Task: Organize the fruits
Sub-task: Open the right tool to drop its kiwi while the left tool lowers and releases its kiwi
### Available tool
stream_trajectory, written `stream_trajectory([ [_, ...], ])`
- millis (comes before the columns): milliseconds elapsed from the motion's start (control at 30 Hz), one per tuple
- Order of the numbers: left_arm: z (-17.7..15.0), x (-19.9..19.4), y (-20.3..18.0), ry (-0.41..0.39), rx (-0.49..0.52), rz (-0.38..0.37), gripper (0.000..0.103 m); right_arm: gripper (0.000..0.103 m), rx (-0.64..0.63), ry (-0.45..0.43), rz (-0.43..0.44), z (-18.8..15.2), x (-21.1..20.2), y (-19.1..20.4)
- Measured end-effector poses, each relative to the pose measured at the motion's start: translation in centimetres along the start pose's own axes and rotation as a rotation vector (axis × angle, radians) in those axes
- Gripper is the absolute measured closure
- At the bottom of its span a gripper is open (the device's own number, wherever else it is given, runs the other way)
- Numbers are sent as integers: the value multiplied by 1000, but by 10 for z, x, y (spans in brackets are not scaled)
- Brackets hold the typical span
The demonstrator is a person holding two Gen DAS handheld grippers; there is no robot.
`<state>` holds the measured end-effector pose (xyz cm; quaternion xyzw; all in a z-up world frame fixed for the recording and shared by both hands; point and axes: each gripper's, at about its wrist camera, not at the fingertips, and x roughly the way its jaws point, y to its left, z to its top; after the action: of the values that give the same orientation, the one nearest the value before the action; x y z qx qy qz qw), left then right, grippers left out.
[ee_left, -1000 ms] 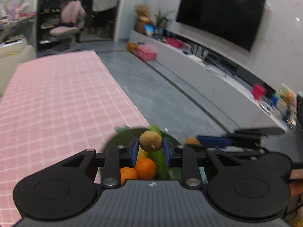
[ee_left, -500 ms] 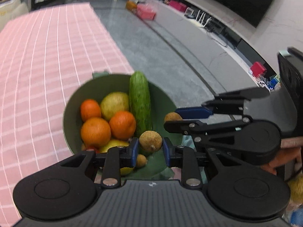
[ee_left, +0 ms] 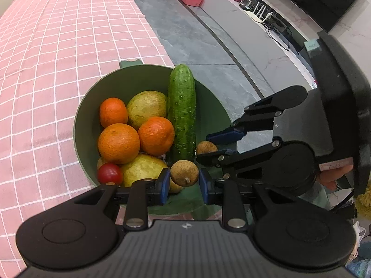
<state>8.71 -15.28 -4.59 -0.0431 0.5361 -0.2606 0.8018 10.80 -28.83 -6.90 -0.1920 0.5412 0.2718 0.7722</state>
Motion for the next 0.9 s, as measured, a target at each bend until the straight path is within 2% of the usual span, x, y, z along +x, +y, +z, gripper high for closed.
stream_trajectory([
  [200,2,8,2,26,-11,-9,73,81,10,5,6,-2,1,1],
  [367,4,13,-4,41,7,-17,73,72,39,-47,-9,-8,-13,0],
  [500,6,21,-3,59,-10,-22,73,71,138,-142,-72,-21,-34,-3],
  [567,6,25,-3,63,-15,-23,73,63,211,-199,-106,-30,-44,-3],
  [633,6,30,-5,78,-16,-32,73,62,282,-228,-159,-37,-50,-3],
  [767,5,40,-8,99,-8,-29,73,62,451,-284,-149,-57,-59,-6],
  [900,5,49,-10,120,-20,-31,73,62,487,-292,-169,-66,-65,7],
])
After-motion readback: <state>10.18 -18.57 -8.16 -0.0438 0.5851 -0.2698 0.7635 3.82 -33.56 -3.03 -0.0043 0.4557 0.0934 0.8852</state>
